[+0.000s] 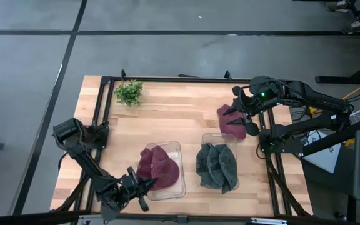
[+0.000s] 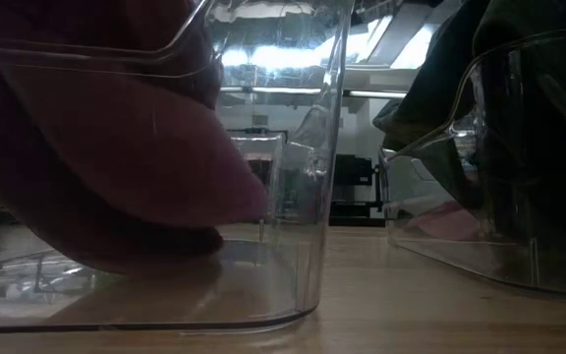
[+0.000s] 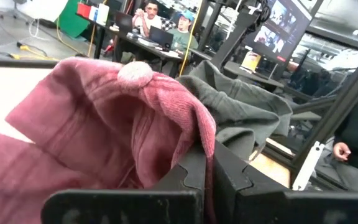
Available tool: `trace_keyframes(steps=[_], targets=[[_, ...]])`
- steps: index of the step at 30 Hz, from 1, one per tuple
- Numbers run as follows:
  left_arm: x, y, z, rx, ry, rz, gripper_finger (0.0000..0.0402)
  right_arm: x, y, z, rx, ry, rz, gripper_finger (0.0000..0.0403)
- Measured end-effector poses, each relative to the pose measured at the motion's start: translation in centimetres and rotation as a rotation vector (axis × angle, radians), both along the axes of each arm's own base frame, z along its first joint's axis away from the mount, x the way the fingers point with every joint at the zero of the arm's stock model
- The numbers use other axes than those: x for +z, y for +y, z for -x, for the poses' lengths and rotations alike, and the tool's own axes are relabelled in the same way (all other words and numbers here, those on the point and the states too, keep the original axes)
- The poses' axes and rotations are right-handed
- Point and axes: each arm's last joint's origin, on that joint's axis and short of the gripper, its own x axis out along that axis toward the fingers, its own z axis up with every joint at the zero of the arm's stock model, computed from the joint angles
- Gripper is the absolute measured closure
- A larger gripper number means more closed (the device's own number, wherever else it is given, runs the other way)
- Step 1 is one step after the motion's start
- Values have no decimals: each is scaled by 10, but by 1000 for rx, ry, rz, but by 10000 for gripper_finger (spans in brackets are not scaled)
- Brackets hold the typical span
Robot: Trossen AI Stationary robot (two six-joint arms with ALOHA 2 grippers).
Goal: Pick & Place hat
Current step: Put the left pink cap into the left transparent bin
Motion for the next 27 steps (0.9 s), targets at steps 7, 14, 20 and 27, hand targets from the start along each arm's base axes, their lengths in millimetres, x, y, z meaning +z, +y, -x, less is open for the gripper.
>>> trace_keyframes(steps=[7, 14, 20, 27], targets=[[-10, -3, -2, -54, -14, 62, 398, 0, 0, 0, 0, 0, 0, 221], [-10, -5, -3, -119, -23, 128, 384, 0, 0, 0, 0, 0, -1, 221], [-10, -5, -3, -117, -30, 138, 354, 0, 0, 0, 0, 0, 0, 221], [-4, -8, -4, -172, -80, 248, 299, 0, 0, 0, 0, 0, -1, 221]])
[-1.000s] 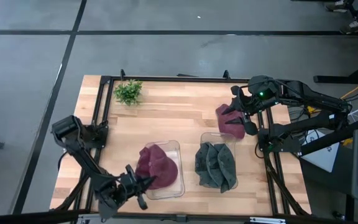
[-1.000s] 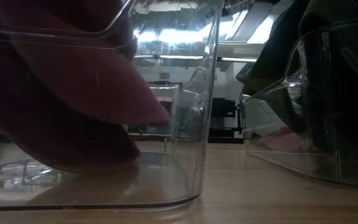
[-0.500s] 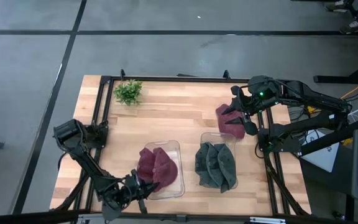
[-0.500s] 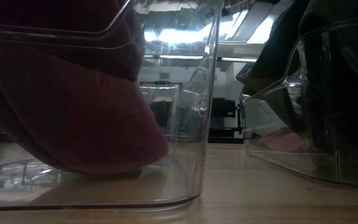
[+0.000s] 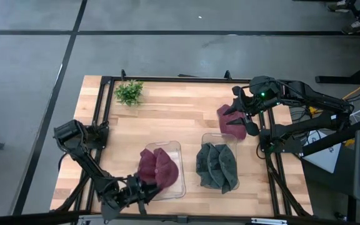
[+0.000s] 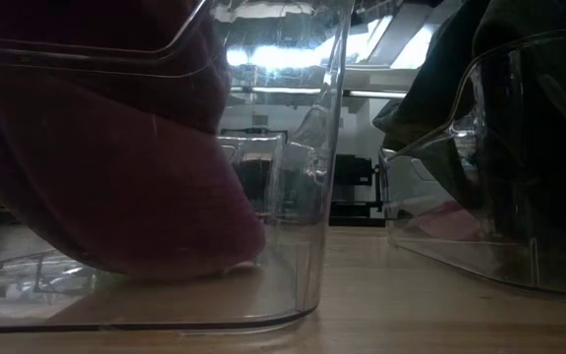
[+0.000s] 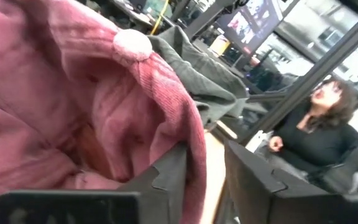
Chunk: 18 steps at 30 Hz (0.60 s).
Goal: Pick & Place hat
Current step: Put the left pink cap into the left transparent bin, then put the pink cap in the left transparent bin
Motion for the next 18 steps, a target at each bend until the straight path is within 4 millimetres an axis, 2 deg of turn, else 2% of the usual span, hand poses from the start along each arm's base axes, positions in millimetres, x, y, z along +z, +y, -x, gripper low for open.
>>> trace_keyframes(steps=[10, 18], targets=[[7, -2, -1, -35, -84, 187, 239, 0, 0, 0, 1, 0, 0, 221], [21, -5, 6, -99, -70, 134, 238, 0, 0, 0, 3, 0, 3, 221]])
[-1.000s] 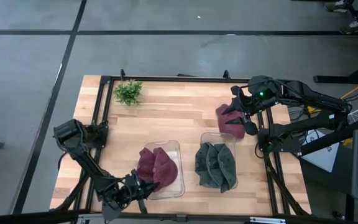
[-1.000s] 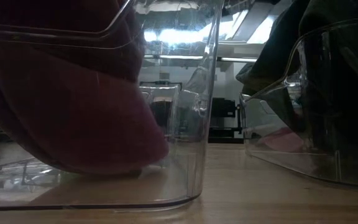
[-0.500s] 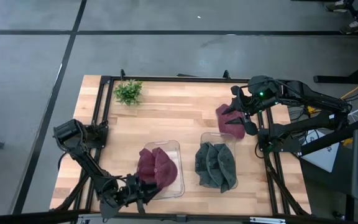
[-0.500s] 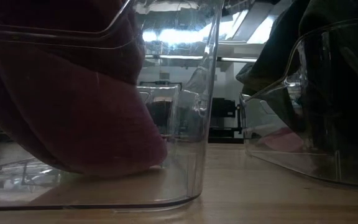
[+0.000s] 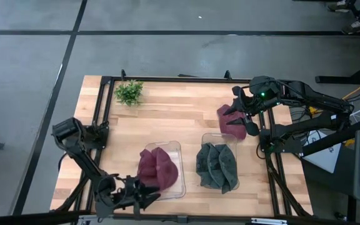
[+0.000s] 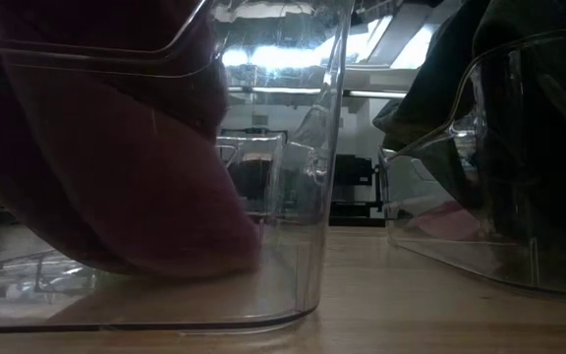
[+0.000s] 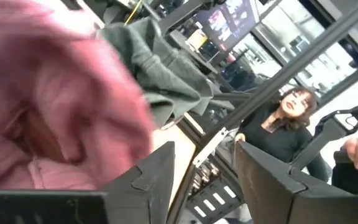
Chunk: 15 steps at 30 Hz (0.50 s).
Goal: Pick & Place hat
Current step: Put the pink cap in the left transparent bin
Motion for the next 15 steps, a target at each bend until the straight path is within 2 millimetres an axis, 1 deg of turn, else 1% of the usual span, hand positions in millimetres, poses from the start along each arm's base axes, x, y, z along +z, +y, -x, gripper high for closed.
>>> trace_keyframes(steps=[9, 12, 15], targets=[[36, 2, 23, 47, 7, -129, 249, 0, 0, 0, 0, 1, 0, 221], [51, 7, 30, 52, 12, -177, 249, 0, 0, 0, 0, 2, 0, 221], [71, 16, 35, 55, 12, -217, 249, 0, 0, 0, 0, 2, 1, 221]])
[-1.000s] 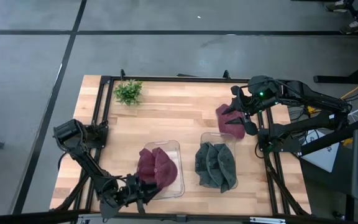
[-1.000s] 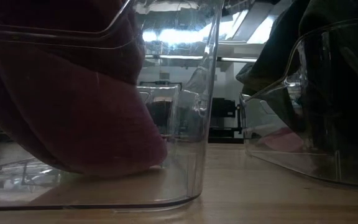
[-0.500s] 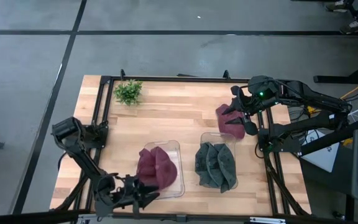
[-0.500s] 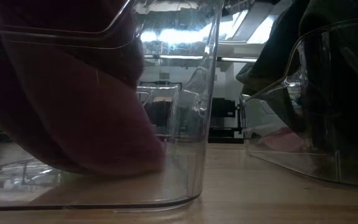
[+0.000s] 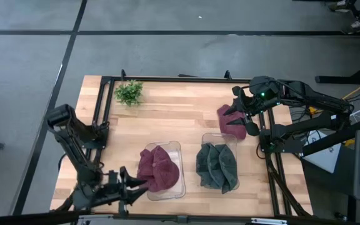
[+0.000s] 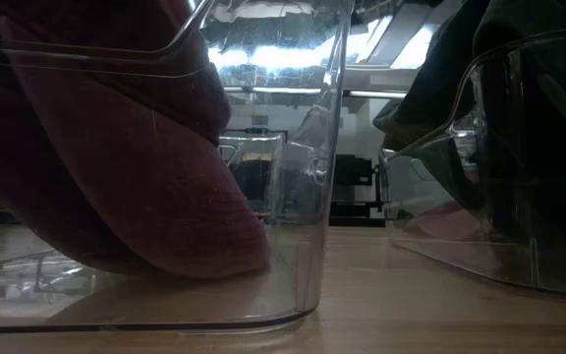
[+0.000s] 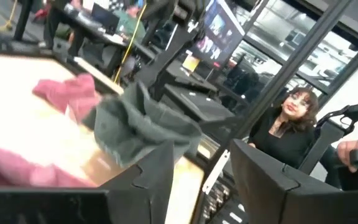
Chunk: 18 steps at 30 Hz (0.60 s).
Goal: Pick & Place hat
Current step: Put the pink cap in the left transparent bin
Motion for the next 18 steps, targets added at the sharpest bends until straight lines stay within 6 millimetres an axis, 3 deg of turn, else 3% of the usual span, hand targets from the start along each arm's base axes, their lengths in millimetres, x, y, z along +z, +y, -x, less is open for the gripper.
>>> trace_keyframes(steps=[11, 18], targets=[[77, 55, 22, 88, 46, -225, 249, 0, 0, 0, -1, -1, 1, 221], [107, 90, 30, 143, 77, -340, 249, 0, 0, 0, -3, -2, -1, 221]])
